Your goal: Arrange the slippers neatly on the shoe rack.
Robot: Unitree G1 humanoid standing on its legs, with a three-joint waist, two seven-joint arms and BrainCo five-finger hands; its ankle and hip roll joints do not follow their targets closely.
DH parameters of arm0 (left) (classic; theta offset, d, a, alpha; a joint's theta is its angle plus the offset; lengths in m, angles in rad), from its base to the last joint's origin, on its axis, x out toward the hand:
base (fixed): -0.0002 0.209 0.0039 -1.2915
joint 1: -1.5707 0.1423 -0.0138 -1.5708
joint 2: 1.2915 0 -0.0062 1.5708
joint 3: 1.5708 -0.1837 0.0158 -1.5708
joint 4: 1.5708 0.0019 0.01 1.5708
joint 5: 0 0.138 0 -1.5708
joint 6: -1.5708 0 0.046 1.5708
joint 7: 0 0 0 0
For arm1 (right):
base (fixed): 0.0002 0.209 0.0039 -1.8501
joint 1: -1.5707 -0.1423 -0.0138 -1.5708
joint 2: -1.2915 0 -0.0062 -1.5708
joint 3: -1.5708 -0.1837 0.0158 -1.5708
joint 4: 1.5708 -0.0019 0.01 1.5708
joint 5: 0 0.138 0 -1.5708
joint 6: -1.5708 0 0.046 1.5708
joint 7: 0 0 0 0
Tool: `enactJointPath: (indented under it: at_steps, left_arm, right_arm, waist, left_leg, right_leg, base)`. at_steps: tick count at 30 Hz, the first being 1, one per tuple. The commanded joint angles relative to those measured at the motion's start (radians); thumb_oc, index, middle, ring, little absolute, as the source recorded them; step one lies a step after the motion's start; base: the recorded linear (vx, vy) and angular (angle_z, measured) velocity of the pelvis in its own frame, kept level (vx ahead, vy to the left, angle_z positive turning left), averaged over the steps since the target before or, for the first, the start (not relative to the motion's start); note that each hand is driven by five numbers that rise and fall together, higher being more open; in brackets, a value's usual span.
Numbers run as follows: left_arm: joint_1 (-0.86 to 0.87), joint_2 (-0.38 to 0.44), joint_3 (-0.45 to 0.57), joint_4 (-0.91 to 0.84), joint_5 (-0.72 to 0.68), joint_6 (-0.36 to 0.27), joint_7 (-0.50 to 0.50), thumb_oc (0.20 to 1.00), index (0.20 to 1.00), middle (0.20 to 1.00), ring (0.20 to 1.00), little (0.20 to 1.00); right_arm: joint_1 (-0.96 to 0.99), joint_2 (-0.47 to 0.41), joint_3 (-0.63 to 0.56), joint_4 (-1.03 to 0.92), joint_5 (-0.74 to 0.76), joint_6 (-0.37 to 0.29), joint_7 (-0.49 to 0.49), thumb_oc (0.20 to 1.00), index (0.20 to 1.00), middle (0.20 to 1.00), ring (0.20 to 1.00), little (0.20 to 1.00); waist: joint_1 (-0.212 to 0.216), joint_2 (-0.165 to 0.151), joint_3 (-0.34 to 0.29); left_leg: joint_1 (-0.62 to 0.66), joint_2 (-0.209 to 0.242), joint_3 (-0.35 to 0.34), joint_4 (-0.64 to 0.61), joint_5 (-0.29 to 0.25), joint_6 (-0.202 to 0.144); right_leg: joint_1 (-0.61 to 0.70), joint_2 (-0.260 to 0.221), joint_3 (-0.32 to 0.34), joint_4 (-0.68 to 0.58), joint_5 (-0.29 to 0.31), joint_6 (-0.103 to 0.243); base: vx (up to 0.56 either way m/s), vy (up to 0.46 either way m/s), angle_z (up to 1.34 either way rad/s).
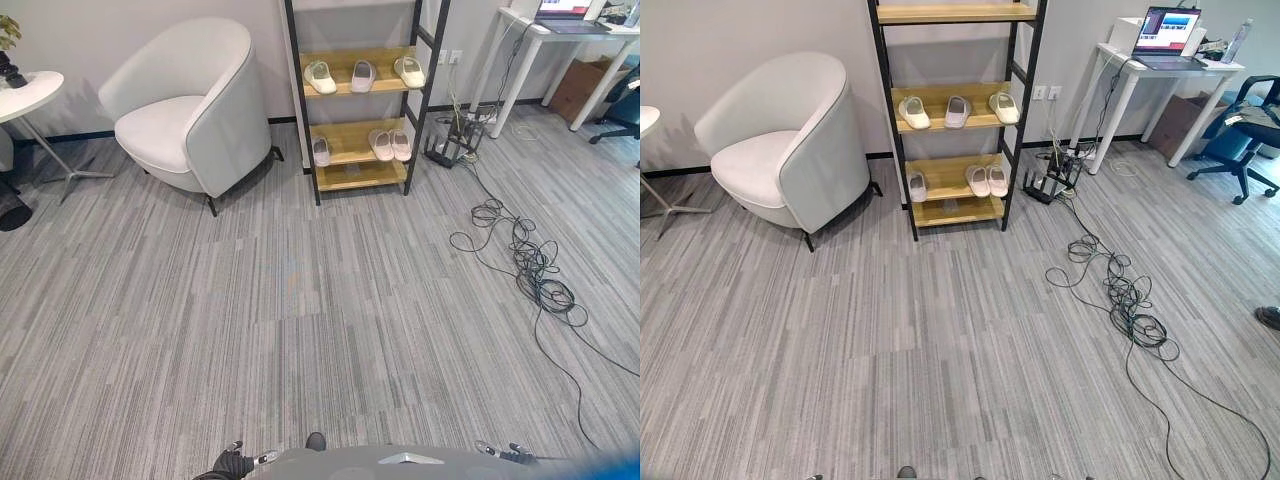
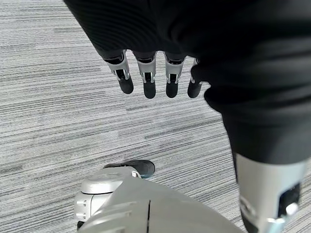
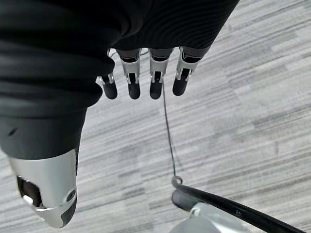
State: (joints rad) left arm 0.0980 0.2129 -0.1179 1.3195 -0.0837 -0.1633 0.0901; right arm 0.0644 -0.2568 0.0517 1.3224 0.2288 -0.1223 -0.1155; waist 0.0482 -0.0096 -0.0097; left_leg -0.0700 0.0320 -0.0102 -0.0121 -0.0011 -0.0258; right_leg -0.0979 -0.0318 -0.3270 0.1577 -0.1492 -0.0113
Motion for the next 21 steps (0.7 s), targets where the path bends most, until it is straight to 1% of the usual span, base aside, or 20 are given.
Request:
enactJointPath:
  at_steps: [1,7,9,10,11,13,14,15,16,17,18,19,20,21]
  left_arm:
    - [-0.019,0.025,0.028,0.019,0.048,-0.011,0.009,1.000,1.000,1.000,1.000,1.000]
    - [-0.023,0.034,0.030,0.012,0.050,-0.011,0.010,1.000,1.000,1.000,1.000,1.000]
    - [-0.032,0.042,0.030,0.008,0.052,-0.011,0.011,1.000,1.000,1.000,1.000,1.000]
    - [-0.040,0.049,0.027,0.000,0.050,-0.013,0.017,1.000,1.000,1.000,1.000,1.000]
    - [-0.040,0.050,0.027,0.000,0.050,-0.013,0.017,1.000,1.000,1.000,1.000,1.000]
    - [-0.052,0.058,0.017,-0.010,0.051,-0.017,0.020,1.000,1.000,1.000,1.000,1.000]
    - [-0.090,0.081,-0.012,-0.028,0.070,-0.026,0.022,1.000,1.000,1.000,1.000,1.000]
    - [-0.089,0.085,-0.017,-0.040,0.076,-0.030,0.023,1.000,1.000,1.000,1.000,1.000]
    - [-0.089,0.085,-0.017,-0.040,0.076,-0.030,0.023,1.000,1.000,1.000,1.000,1.000]
    - [-0.039,0.093,-0.009,-0.009,0.095,-0.025,0.029,1.000,1.000,1.000,1.000,1.000]
    - [-0.025,0.088,-0.006,0.001,0.095,-0.022,0.026,1.000,1.000,1.000,1.000,1.000]
    - [-0.025,0.088,-0.006,0.001,0.095,-0.022,0.026,1.000,1.000,1.000,1.000,1.000]
    - [-0.019,0.083,0.003,0.003,0.099,-0.018,0.033,1.000,1.000,1.000,1.000,1.000]
    - [-0.018,0.094,0.014,0.014,0.104,-0.013,0.041,1.000,1.000,1.000,1.000,1.000]
  right_arm:
    - [-0.034,-0.002,0.015,0.004,-0.024,0.002,0.000,1.000,1.000,1.000,1.000,1.000]
    - [-0.055,-0.020,0.033,-0.020,-0.044,0.006,0.005,1.000,1.000,1.000,1.000,1.000]
    - [-0.063,-0.033,0.037,-0.023,-0.055,0.009,0.004,1.000,1.000,1.000,1.000,1.000]
    - [-0.068,-0.038,0.037,-0.025,-0.056,0.007,0.003,1.000,1.000,1.000,1.000,1.000]
    - [-0.069,-0.038,0.037,-0.025,-0.056,0.007,0.003,1.000,1.000,1.000,1.000,1.000]
    - [-0.076,-0.041,0.040,-0.027,-0.057,0.005,0.003,1.000,1.000,1.000,1.000,1.000]
    - [-0.070,-0.050,0.044,-0.025,-0.060,-0.005,0.008,1.000,1.000,1.000,1.000,1.000]
    - [-0.081,-0.068,0.042,0.000,-0.074,0.004,0.005,1.000,1.000,1.000,1.000,1.000]
    - [-0.081,-0.068,0.042,0.000,-0.074,0.004,0.006,1.000,1.000,1.000,1.000,1.000]
    - [-0.134,-0.068,0.046,0.023,-0.065,-0.027,-0.013,1.000,1.000,1.000,1.000,1.000]
    - [-0.159,-0.059,0.048,0.022,-0.054,-0.003,-0.008,1.000,1.000,1.000,1.000,1.000]
    - [-0.159,-0.059,0.048,0.022,-0.054,-0.003,-0.008,1.000,1.000,1.000,1.000,1.000]
    - [-0.151,-0.036,0.047,0.009,-0.059,-0.005,-0.020,1.000,1.000,1.000,1.000,1.000]
    - [-0.160,-0.022,0.046,-0.013,-0.045,-0.009,-0.021,1.000,1.000,1.000,1.000,1.000]
  waist:
    - [0.007,-0.067,0.015]
    - [0.011,-0.071,0.023]
    - [0.014,-0.075,0.032]
    - [0.014,-0.085,0.043]
    - [0.013,-0.085,0.043]
    - [0.013,-0.103,0.058]
    - [-0.001,-0.150,0.114]
    - [0.029,-0.144,0.123]
    - [0.028,-0.144,0.122]
    - [0.081,-0.123,0.091]
    - [0.086,-0.124,0.086]
    - [0.084,-0.124,0.083]
    - [0.086,-0.133,0.085]
    - [0.089,-0.137,0.087]
  left_leg:
    - [0.047,-0.095,0.063,-0.061,-0.011,0.045]
    - [0.047,-0.090,0.066,-0.058,-0.017,0.043]
    - [0.042,-0.082,0.069,-0.044,-0.028,0.040]
    - [0.025,-0.074,0.070,-0.013,-0.033,0.033]
    - [0.023,-0.074,0.069,-0.011,-0.034,0.033]
    - [-0.003,-0.060,0.071,0.044,-0.055,0.023]
    - [-0.130,-0.016,0.131,0.273,-0.082,-0.005]
    - [-0.228,-0.019,0.143,0.194,0.000,-0.004]
    - [-0.229,-0.019,0.143,0.192,0.001,-0.004]
    - [-0.191,-0.043,0.066,0.030,0.044,0.001]
    - [-0.178,-0.048,0.079,0.029,0.040,0.002]
    - [-0.182,-0.048,0.078,0.029,0.042,0.002]
    - [-0.167,-0.059,0.096,0.047,0.023,0.014]
    - [-0.147,-0.063,0.118,0.059,0.004,0.026]
  right_leg:
    - [0.049,-0.036,0.073,-0.245,0.249,0.109]
    - [0.052,-0.032,0.073,-0.245,0.245,0.108]
    - [0.055,-0.028,0.072,-0.245,0.239,0.108]
    - [0.059,-0.026,0.064,-0.245,0.236,0.106]
    - [0.059,-0.026,0.063,-0.245,0.236,0.106]
    - [0.061,-0.023,0.048,-0.245,0.226,0.102]
    - [0.080,-0.037,0.013,-0.245,0.196,0.089]
    - [0.062,-0.038,-0.012,-0.245,0.188,0.101]
    - [0.061,-0.038,-0.012,-0.245,0.188,0.102]
    - [0.069,-0.009,0.007,-0.245,0.166,0.107]
    - [0.078,-0.009,0.011,-0.245,0.163,0.108]
    - [0.075,-0.010,0.010,-0.245,0.164,0.108]
    - [0.098,-0.016,0.016,-0.245,0.165,0.109]
    - [0.092,-0.025,0.021,-0.193,0.161,0.117]
  base:
    - [0.02,-0.043,0.01]
    - [0.03,-0.063,0.00]
    - [0.04,-0.131,0.01]
    - [0.02,-0.101,0.12]
    - [0.02,-0.122,0.33]
    - [0.00,-0.180,0.56]
    - [0.04,-0.139,1.13]
    - [0.03,-0.098,1.07]
    - [0.37,0.264,1.10]
    - [0.42,0.249,0.38]
    - [0.42,0.250,0.14]
    - [0.29,0.138,-1.04]
    - [0.30,0.178,-0.52]
    - [0.43,0.278,-0.66]
